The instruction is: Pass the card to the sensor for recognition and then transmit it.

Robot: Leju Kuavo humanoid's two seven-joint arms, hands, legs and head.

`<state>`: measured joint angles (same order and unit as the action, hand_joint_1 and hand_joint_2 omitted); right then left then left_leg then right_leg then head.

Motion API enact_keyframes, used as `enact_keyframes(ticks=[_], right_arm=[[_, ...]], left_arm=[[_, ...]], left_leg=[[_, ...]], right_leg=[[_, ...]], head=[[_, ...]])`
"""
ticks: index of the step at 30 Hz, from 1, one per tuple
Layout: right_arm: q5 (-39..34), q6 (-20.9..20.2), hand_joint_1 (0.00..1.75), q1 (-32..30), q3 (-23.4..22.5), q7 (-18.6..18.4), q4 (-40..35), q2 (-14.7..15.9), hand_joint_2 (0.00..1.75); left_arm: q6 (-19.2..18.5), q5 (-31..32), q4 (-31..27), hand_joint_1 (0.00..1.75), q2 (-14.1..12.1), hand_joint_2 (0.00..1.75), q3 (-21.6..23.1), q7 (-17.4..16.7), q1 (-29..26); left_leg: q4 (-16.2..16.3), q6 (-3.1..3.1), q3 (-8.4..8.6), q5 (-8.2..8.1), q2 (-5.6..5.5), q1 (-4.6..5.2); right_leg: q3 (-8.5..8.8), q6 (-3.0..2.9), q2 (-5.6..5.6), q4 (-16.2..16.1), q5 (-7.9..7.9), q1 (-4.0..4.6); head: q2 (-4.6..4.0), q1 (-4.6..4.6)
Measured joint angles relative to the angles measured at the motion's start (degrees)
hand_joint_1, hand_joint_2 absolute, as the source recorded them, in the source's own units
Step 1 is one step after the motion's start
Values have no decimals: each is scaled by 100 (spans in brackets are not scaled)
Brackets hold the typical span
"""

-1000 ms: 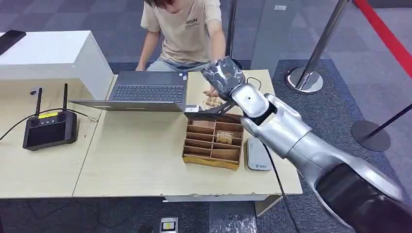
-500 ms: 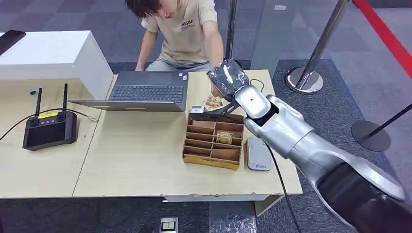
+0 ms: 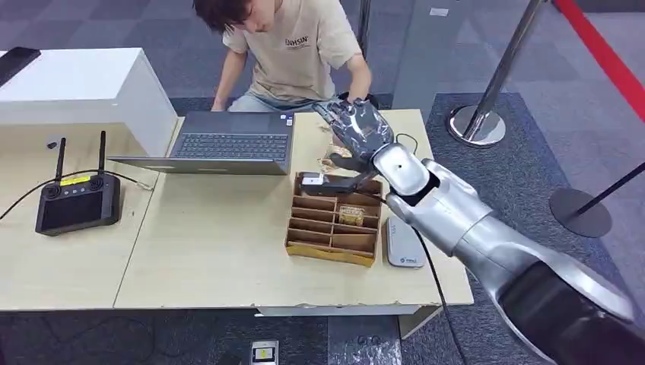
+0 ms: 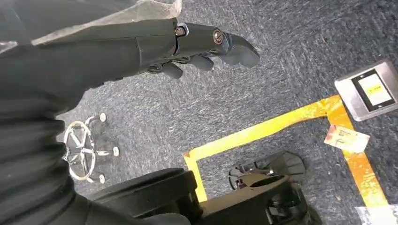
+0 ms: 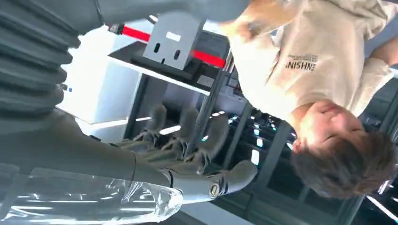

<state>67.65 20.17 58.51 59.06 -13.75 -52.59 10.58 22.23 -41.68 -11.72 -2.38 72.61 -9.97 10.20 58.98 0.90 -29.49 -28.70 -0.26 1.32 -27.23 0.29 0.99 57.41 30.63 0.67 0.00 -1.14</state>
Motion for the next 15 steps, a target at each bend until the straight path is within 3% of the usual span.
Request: enact_keyframes(ticks=[7,8,15], right_arm=[[-1038,456,0,-358,-412,-125,-456,151,0],[-1171,490,0,-409,-455,-125,-505,162,175],[-2817,415,0,-1192,-1015,-53,-1544,337,175]], left_arm=[[28,-59,0,0,-2,175,0,30,-17],[31,-61,0,0,-2,175,0,42,-22],[164,-206,0,0,-7,175,-2,92,-139]], left_leg=[[1,0,1,0,-1,-1],[1,1,1,0,0,-1],[1,1,2,-2,0,-2]], right_leg=[[1,0,0,0,0,0],[1,0,0,0,0,0],[2,0,0,-1,1,1]], head=[[0,0],[0,0],[0,0]])
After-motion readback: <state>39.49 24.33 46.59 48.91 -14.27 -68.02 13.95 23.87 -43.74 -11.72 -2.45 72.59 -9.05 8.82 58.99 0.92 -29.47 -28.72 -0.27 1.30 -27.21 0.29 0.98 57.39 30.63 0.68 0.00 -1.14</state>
